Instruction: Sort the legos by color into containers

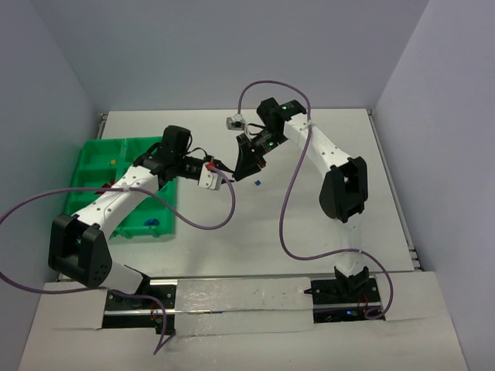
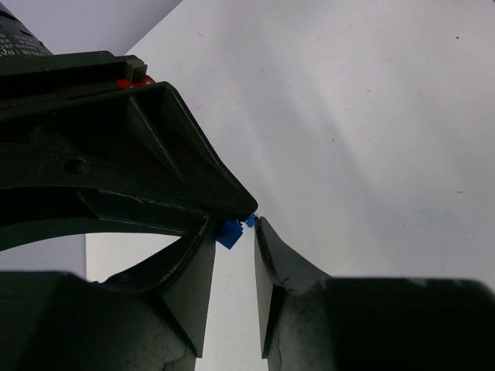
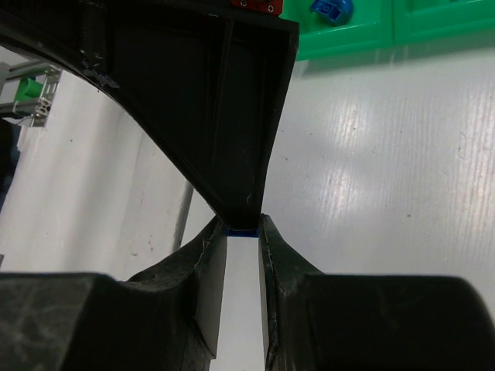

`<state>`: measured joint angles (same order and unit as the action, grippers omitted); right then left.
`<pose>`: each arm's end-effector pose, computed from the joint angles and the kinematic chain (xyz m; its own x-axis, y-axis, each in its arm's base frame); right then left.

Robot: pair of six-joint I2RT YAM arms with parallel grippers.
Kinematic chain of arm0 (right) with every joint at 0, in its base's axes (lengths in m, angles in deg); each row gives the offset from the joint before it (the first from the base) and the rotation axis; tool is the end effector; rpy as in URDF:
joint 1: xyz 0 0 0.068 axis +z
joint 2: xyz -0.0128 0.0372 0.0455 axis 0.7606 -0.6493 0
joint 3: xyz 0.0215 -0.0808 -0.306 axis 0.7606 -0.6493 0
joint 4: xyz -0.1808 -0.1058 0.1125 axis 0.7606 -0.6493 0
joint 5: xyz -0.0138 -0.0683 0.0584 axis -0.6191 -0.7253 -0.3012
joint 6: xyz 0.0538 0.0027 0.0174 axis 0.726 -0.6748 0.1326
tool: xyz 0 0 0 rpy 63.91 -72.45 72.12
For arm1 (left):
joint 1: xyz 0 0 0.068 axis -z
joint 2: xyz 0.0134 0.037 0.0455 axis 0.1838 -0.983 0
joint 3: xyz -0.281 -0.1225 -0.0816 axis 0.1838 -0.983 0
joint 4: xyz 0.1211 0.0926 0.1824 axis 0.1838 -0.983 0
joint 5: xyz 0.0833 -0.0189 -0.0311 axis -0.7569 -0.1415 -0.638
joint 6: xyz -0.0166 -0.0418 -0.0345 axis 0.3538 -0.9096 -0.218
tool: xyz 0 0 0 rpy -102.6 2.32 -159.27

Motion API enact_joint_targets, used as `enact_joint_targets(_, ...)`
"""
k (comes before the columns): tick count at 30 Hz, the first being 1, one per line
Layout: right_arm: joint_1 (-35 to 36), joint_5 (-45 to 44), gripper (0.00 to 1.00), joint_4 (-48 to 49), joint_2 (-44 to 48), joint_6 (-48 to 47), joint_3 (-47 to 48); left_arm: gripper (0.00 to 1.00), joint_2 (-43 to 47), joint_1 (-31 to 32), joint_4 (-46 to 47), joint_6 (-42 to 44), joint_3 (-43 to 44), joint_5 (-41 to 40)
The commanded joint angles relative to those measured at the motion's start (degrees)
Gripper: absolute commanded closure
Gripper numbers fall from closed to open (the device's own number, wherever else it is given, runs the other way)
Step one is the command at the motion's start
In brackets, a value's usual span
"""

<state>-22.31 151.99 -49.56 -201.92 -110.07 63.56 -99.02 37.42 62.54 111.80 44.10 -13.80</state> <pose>0.3525 0.2230 0.3407 -0.2819 -0.4547 -0.8448 -0.8816 -0.2248 0.4151 0.2368 -0.1582 0.3511 0.5868 0.2441 -0.7720 0.8075 -0.2468 0.5358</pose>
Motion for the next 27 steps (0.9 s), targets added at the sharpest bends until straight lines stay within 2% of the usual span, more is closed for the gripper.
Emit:
enact_joint_targets(1,1.18,5.42,1.0,-5.13,3.98,1.98,2.09,0.67,2.13,0.11,3.56,1.21,-2.85,-0.34)
enact_joint_targets(7,1.75,5.51,1.0,-4.87,4.73,2.81,1.6,0.78,3.15,0.15,8.58,-1.2,-5.54,-2.19)
enact_joint_targets(9,2.0,5.12,0.96,-3.74,4.82,4.64,1.34,0.86,3.23,0.15,9.02,-1.47,-5.63,-2.36)
enact_joint_targets(10,2.15,4.78,0.95,-3.63,4.82,4.83,1.33,0.86,3.22,0.15,9.0,-1.5,-5.61,-2.38)
enact_joint_targets(12,2.23,4.09,0.7,-2.15,4.82,7.55,1.1,0.98,3.15,0.15,8.16,-1.74,-5.15,-2.62)
enact_joint_targets(14,2.15,2.95,0.57,-1.59,4.67,8.82,1.29,1.0,3.42,0.07,7.02,-1.66,-4.9,-2.93)
enact_joint_targets(21,1.1,-1.48,0.36,-1.64,3.12,9.67,3.05,1.0,5.82,-1.11,1.24,-1.14,-5.45,-3.79)
enact_joint_targets(22,1.03,-2.01,0.3,-1.9,2.76,9.68,3.47,1.0,6.2,-1.52,0.61,-1.39,-5.47,-3.99)
enact_joint_targets(23,0.32,-2.56,0.29,-2.14,2.37,9.75,3.7,1.0,6.91,-2.47,-0.97,-1.55,-5.63,-4.46)
enact_joint_targets(26,-1.29,-5.49,0.12,-0.63,1.66,10.89,3.93,1.0,8.52,-5.48,-5.73,-1.79,-5.53,-5.65)
enact_joint_targets(27,-1.65,-6.75,0.11,0.78,1.66,11.86,3.52,1.0,9.03,-6.45,-7.35,-2.04,-5.62,-6.0)
